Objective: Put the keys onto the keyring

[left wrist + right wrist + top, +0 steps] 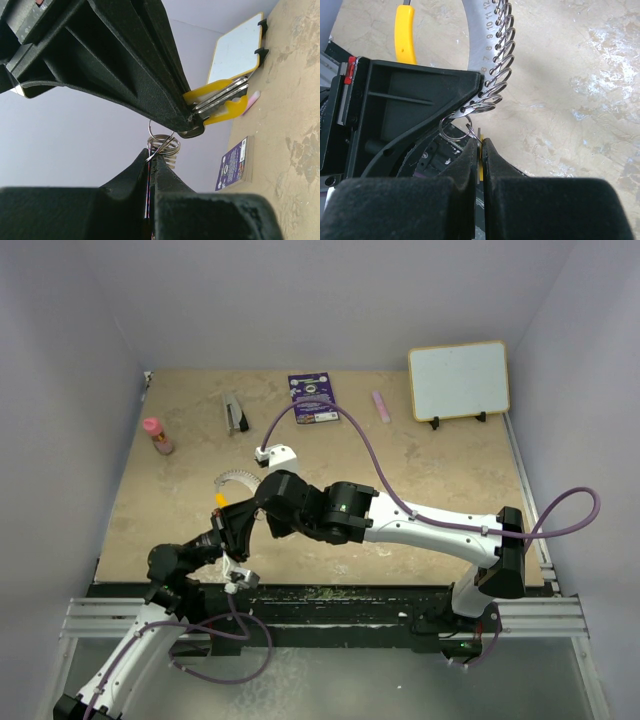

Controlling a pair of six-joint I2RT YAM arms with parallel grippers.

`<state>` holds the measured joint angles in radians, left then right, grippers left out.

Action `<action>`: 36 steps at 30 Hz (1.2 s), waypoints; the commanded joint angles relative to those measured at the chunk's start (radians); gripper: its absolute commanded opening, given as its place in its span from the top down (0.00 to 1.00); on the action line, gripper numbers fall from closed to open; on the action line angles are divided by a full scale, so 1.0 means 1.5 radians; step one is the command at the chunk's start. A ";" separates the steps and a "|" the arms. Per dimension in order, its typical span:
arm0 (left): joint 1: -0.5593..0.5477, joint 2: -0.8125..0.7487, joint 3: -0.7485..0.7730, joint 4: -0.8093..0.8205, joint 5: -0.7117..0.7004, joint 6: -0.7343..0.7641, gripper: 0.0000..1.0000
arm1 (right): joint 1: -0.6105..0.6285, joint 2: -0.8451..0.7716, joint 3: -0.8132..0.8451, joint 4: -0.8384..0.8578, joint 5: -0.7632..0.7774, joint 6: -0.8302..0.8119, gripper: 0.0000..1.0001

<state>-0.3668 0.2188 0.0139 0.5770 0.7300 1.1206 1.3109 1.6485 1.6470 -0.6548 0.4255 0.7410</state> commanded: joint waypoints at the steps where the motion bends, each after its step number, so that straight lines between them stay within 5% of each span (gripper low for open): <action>1: 0.003 0.007 0.014 0.034 0.005 0.014 0.97 | 0.003 -0.002 0.011 0.011 0.015 -0.001 1.00; 36: 0.003 0.014 0.015 0.048 0.001 0.009 0.97 | 0.003 -0.004 -0.012 0.029 -0.004 0.011 1.00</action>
<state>-0.3664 0.2371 0.0143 0.5823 0.7246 1.1213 1.3109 1.6493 1.6112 -0.6384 0.4236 0.7532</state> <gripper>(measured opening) 0.045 0.012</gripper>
